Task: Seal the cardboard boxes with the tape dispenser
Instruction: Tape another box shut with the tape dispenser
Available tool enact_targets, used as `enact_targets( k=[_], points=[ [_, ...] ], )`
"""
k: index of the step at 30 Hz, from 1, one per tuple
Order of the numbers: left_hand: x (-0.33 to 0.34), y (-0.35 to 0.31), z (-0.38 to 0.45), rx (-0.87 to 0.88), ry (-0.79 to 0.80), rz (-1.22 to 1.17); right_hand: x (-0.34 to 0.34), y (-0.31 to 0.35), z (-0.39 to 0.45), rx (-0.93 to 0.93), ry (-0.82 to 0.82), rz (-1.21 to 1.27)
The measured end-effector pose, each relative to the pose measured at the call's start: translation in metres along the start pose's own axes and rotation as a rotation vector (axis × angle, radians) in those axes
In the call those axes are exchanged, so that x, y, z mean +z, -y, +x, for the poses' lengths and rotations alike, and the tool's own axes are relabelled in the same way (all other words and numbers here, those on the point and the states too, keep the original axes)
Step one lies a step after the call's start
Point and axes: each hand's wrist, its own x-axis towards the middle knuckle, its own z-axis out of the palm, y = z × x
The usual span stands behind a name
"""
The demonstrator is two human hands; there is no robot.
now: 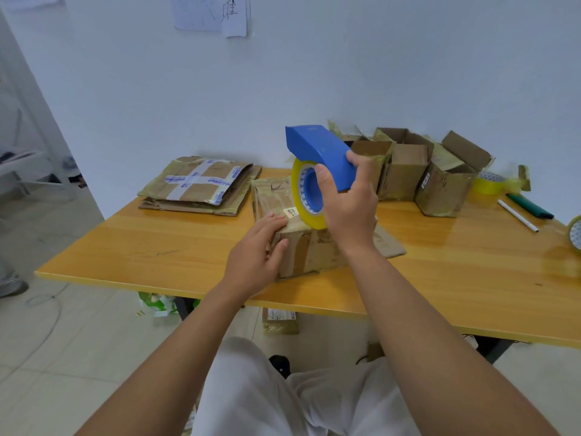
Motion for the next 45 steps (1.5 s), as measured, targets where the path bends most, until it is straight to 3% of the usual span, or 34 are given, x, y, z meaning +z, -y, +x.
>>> enact_targets(
  k=[6, 12, 15, 23, 37, 45],
  points=[
    [0.003, -0.003, -0.003, -0.004, -0.036, -0.004, 0.001, 0.0, -0.001, 0.002, -0.003, 0.016],
    [-0.018, 0.001, 0.007, -0.188, 0.144, -0.417, 0.0, 0.001, -0.001, -0.001, 0.005, 0.012],
    [-0.023, -0.001, 0.011, -0.264, 0.123, -0.558, -0.001, 0.002, -0.001, 0.0, 0.002, 0.014],
    [-0.02, 0.013, 0.01, -0.107, 0.191, -0.354, -0.001, 0.005, -0.001, -0.007, 0.0, 0.029],
    [-0.031, 0.007, 0.009, -0.057, 0.257, -0.318, -0.002, 0.005, -0.002, -0.019, -0.008, 0.023],
    [-0.026, 0.006, 0.007, -0.044, 0.196, -0.243, -0.002, 0.003, -0.002, -0.023, -0.013, 0.018]
  ],
)
